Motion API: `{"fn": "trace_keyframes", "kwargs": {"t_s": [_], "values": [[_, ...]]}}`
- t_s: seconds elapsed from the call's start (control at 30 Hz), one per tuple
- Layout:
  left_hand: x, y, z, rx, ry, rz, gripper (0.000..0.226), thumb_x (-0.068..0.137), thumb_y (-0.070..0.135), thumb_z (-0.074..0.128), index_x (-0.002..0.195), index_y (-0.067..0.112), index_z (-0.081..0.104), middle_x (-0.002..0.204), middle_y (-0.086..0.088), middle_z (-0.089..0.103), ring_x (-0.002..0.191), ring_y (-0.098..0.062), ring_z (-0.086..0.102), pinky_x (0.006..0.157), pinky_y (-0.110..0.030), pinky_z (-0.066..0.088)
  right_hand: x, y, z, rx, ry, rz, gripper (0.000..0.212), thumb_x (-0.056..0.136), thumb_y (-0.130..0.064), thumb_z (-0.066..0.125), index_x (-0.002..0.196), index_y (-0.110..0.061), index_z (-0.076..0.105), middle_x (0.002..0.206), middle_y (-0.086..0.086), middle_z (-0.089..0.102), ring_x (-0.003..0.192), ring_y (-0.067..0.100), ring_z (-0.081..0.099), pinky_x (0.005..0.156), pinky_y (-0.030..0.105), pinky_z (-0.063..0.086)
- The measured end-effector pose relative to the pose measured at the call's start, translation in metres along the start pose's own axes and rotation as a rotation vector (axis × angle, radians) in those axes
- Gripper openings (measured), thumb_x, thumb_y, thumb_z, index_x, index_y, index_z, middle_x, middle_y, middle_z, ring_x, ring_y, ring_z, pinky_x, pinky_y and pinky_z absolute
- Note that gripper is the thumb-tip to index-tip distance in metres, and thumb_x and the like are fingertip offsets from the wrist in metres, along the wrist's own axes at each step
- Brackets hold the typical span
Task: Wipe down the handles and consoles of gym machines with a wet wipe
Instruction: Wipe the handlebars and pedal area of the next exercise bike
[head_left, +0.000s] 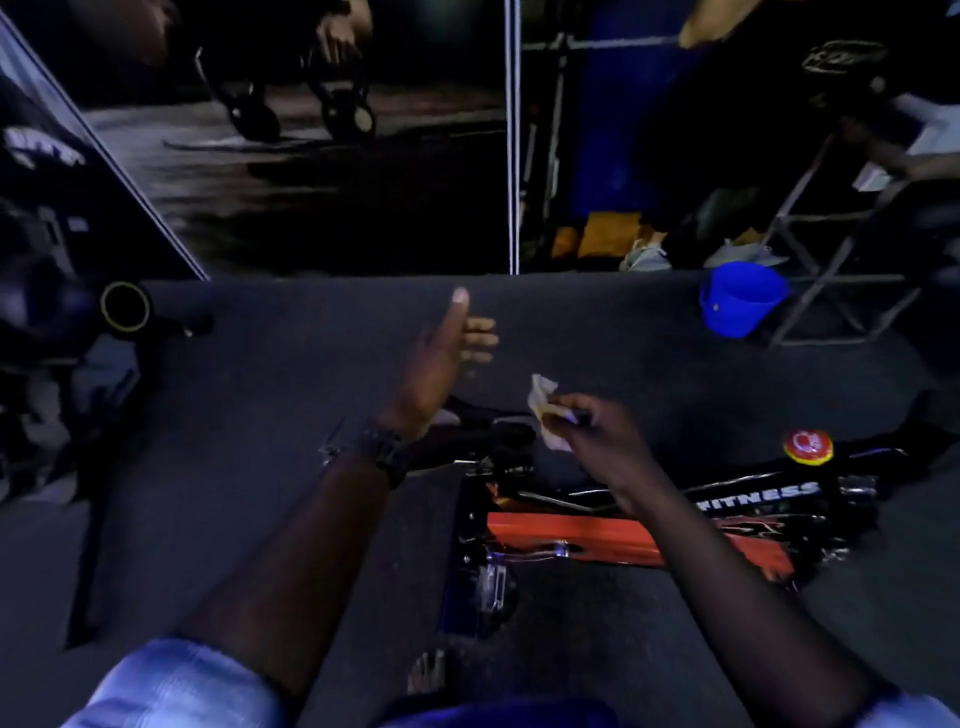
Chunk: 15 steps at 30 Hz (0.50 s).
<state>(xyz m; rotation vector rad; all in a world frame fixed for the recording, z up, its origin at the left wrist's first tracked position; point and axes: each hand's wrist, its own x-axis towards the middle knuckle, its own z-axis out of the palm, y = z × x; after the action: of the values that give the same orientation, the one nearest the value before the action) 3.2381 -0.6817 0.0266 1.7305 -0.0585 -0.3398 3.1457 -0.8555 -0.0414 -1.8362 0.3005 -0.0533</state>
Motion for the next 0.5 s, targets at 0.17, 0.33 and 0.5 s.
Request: {"fn": "trace_keyframes", "kwargs": {"t_s": [0.17,0.33,0.5], "values": [[0.015,-0.065,-0.065,-0.040,0.055,-0.045,0.068,0.096,0.070,0.036,0.105,0.011,0.070,0.105,-0.005,0.072,0.096,-0.019,0.065,0.071,-0.026,0.051,0.058,0.029,0.075,-0.420,-0.028,-0.094,0.039,0.072,0.009,0.068,0.110,0.004,0.070,0.117,0.016,0.059,0.111,0.021,0.056,0.087,0.012,0.037],[0.052,-0.112,-0.081,0.188,-0.019,-0.041,0.060,0.086,0.072,0.051,0.089,0.016,0.072,0.083,0.006,0.075,0.075,0.004,0.064,0.080,-0.024,0.050,0.090,0.070,0.083,-0.798,0.018,-0.014,0.026,0.086,-0.003,0.062,0.110,-0.005,0.071,0.120,0.020,0.065,0.114,0.032,0.061,0.096,0.029,0.045],[0.072,-0.146,-0.068,0.448,-0.141,-0.067,0.042,0.094,0.055,0.052,0.093,0.020,0.075,0.103,0.000,0.075,0.112,-0.018,0.066,0.103,-0.029,0.041,0.102,0.068,0.105,-0.810,0.009,-0.196,0.027,0.085,-0.008,0.063,0.106,-0.019,0.075,0.109,0.009,0.073,0.099,0.023,0.066,0.081,0.033,0.050]]}}
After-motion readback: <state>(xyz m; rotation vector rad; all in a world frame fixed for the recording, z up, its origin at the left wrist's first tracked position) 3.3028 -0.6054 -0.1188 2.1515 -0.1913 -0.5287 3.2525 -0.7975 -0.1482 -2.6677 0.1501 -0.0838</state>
